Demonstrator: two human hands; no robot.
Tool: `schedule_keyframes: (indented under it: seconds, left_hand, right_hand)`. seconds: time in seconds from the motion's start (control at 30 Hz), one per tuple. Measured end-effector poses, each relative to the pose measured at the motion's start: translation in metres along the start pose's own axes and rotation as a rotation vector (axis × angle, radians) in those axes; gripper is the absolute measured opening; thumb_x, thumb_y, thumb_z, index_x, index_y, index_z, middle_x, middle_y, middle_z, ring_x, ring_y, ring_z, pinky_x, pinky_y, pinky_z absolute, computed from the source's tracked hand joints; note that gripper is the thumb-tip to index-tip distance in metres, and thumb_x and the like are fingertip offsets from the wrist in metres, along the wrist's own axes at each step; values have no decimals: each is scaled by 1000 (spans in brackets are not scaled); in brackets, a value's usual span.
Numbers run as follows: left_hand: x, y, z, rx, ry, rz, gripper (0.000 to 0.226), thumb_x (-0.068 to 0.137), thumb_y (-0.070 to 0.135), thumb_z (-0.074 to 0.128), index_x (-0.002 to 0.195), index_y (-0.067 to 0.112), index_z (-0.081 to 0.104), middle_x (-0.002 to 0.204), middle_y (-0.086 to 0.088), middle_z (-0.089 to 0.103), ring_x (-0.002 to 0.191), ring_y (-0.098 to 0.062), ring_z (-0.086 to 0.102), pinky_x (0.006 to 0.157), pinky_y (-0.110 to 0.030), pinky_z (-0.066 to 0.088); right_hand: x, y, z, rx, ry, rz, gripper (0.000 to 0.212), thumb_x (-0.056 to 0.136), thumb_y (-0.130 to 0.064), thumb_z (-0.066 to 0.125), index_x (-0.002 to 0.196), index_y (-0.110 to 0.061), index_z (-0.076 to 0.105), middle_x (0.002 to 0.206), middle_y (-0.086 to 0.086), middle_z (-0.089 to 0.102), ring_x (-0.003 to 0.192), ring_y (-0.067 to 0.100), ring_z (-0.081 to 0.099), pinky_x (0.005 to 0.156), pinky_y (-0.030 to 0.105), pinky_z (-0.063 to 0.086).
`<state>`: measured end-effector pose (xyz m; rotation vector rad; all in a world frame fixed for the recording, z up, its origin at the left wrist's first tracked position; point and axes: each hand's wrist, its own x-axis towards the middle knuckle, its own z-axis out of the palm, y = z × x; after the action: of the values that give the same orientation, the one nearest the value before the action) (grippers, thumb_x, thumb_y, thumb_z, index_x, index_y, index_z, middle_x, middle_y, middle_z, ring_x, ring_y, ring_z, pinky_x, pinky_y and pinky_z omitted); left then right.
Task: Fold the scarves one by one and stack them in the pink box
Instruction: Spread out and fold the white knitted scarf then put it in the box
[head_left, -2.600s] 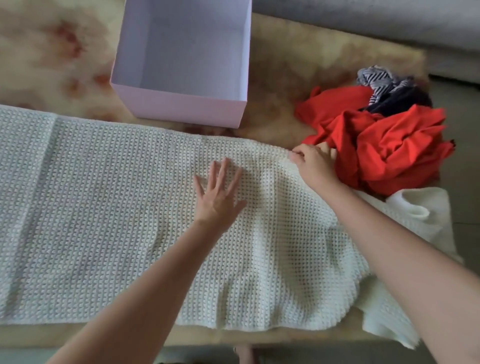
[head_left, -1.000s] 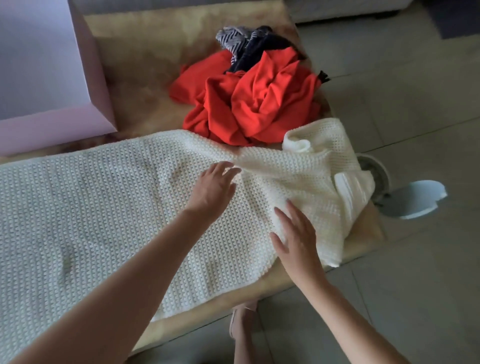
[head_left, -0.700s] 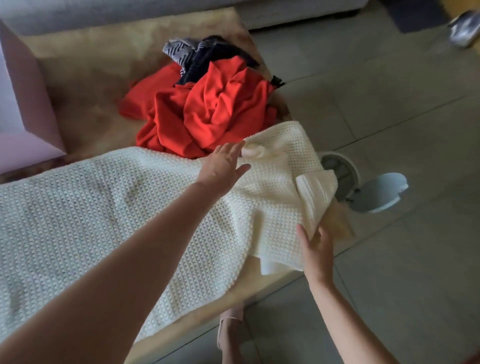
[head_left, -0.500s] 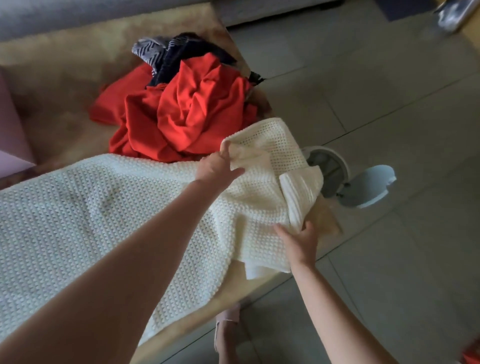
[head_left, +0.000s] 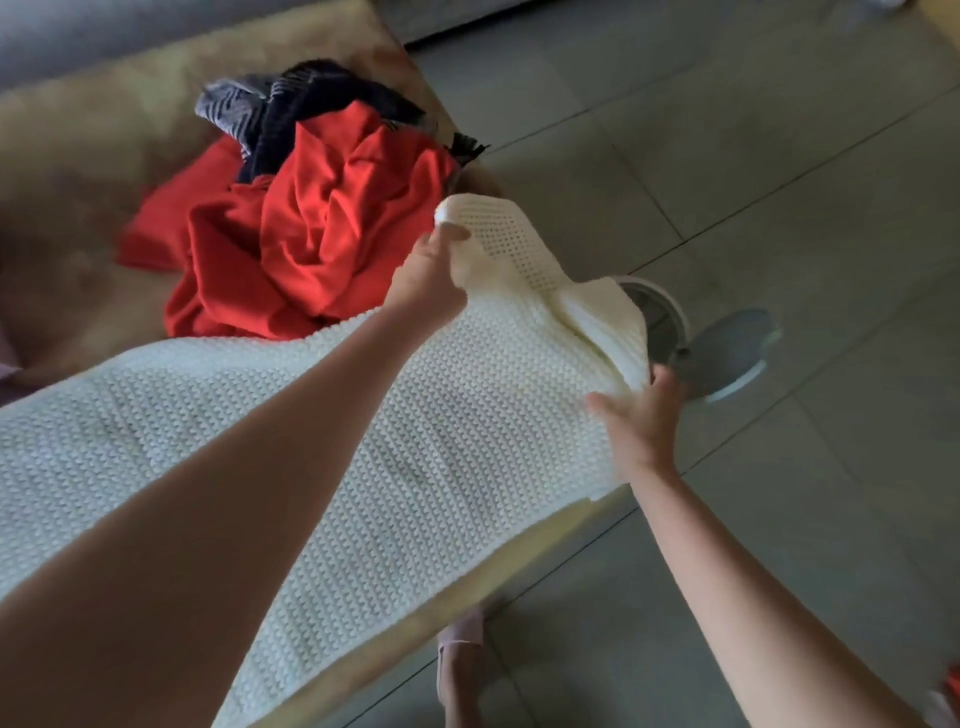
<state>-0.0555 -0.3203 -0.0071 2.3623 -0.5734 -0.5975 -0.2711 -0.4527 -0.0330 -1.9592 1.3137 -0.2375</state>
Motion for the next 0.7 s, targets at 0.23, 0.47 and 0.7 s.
schedule_keyframes:
  seconds: [0.23, 0.47, 0.7]
  left_hand:
    - [5, -6, 11, 8, 22, -91, 45, 98, 23, 46, 135, 6, 27, 112, -23, 60, 104, -37, 58, 85, -39, 41]
    - [6, -12, 5, -18, -13, -58, 69, 78, 9, 73, 127, 6, 26, 97, -14, 63, 94, -30, 63, 85, -42, 51]
    - [13, -15, -11, 250, -193, -117, 61, 75, 29, 77, 126, 6, 51, 119, -11, 60, 108, -27, 58, 80, -30, 44]
  right_hand:
    - [-32, 20, 3, -34, 12, 10, 107, 66, -37, 84, 148, -9, 20, 148, 14, 25, 137, 26, 21, 112, 44, 24]
    - [-91, 40, 10, 313, 66, 483, 65, 66, -46, 82, 103, -3, 48, 101, 13, 55, 92, 26, 57, 81, 38, 48]
    - [-122, 16, 48, 275, 87, 486, 56, 79, -19, 75, 111, -4, 32, 86, 0, 47, 75, 21, 48, 73, 31, 39]
